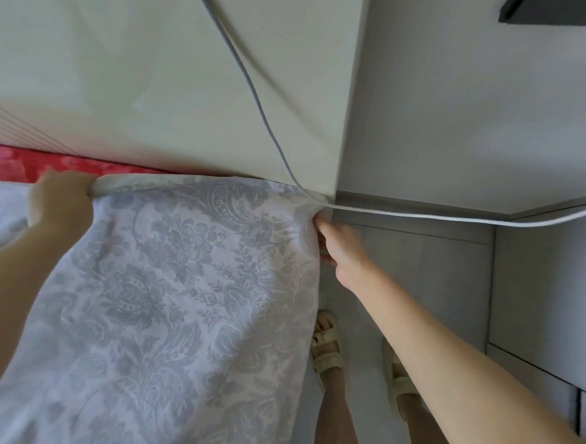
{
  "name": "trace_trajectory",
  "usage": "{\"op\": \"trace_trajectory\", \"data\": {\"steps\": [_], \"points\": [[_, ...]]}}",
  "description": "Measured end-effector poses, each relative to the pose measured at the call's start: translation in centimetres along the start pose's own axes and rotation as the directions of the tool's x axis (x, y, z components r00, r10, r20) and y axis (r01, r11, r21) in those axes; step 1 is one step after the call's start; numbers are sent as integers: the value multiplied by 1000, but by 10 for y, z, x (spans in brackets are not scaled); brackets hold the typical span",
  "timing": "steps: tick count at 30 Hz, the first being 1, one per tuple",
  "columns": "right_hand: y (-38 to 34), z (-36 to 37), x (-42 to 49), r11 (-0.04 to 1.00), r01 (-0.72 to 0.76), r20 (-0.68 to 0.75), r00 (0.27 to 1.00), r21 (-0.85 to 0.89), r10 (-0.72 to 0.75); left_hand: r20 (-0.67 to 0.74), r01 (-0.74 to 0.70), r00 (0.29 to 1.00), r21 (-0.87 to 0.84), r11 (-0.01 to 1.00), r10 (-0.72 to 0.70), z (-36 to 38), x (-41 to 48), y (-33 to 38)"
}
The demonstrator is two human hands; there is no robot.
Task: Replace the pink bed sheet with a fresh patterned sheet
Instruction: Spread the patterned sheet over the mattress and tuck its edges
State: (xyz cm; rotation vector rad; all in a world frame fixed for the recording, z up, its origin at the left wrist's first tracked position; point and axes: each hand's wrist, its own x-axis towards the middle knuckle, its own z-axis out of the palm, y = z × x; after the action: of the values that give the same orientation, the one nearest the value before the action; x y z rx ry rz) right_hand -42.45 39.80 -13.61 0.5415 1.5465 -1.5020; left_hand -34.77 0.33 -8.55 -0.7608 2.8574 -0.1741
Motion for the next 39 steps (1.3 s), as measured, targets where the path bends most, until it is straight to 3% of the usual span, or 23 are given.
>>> {"op": "trace_trajectory", "data": {"steps": [2,4,8,10,17,19,22,24,27,28,30,32,33,35,39], "points": [[8,10,-1,994,91,-85,992,-60,-96,-23,10,1000,-35,999,-11,-22,-8,16],[12,15,2,938,211,-204,941,-275,-271,-48,27,998,-92,995,-31,-30,-6,21],[5,1,-1,661,229,-296,757,-715,-582,-135,121,977,-276,953,-163,-53,0,22],[7,-10,-3,557,227,-254,713,-799,-654,-133,158,968,-339,927,-214,-62,4,29],[-19,-32,-9,324,211,-192,477,-922,-858,-166,51,977,-439,897,-137,-76,15,53],[-20,-38,-3,404,165,-271,515,-900,-813,-176,9,980,-440,898,-96,-73,18,59],[-11,-29,8,538,70,-359,671,-840,-649,-172,-41,984,-500,865,-53,-59,19,53],[-8,-18,2,508,-26,-347,759,-861,-550,-121,-23,991,-582,813,-59,-51,12,43],[-1,10,-32,130,-198,-236,857,-971,-458,-55,81,983,-726,683,-175,-48,-23,21],[3,23,-47,-14,-158,-132,868,-987,-478,-57,123,971,-718,685,-234,-47,-37,11],[9,70,-74,-142,61,122,874,-988,-471,-36,253,927,-677,691,-374,-44,-68,-22],[0,121,-79,-222,295,369,774,-929,-515,77,409,877,-635,655,-474,-37,-94,-52],[-7,146,-74,-298,360,467,715,-884,-520,145,480,849,-615,626,-509,-34,-106,-66],[-27,211,-72,-430,443,609,672,-787,-422,254,591,780,-600,539,-572,-31,-130,-96],[-56,324,-55,-546,503,728,589,-670,-350,365,717,639,-602,352,-678,-21,-168,-142]]}}
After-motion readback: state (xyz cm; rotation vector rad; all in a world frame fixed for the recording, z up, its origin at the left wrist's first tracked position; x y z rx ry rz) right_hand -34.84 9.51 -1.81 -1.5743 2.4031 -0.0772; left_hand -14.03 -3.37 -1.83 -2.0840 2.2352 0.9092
